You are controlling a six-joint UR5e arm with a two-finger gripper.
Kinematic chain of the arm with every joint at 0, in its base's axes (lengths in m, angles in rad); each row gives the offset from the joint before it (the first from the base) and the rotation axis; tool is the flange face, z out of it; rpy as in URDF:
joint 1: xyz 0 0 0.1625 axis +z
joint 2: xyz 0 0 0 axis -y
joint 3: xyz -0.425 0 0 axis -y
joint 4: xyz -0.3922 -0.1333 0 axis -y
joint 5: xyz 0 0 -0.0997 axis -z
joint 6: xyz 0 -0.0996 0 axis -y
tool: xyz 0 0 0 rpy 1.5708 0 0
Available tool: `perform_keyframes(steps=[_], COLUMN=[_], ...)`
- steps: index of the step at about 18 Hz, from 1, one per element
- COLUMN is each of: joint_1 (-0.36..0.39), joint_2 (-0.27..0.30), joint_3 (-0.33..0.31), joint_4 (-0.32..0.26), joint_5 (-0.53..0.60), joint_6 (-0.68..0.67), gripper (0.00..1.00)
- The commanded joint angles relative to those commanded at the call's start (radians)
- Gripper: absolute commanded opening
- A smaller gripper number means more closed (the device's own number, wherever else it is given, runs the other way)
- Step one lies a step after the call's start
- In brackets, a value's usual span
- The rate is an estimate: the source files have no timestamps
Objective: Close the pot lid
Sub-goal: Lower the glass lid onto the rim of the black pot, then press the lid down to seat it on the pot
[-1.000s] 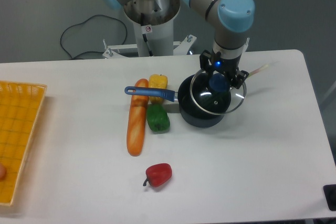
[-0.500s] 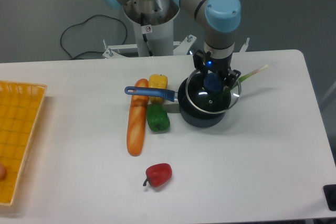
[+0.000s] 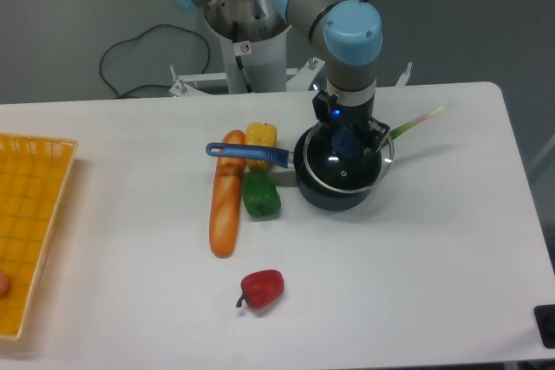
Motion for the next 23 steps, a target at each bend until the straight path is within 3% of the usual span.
perform_keyframes(steps=[23], joint_1=[-0.025], joint_2=[-0.018], joint_3=[-0.009], joint_4=[0.012], joint_5=[0.02], joint_6=[-0.026], gripper=[0.52])
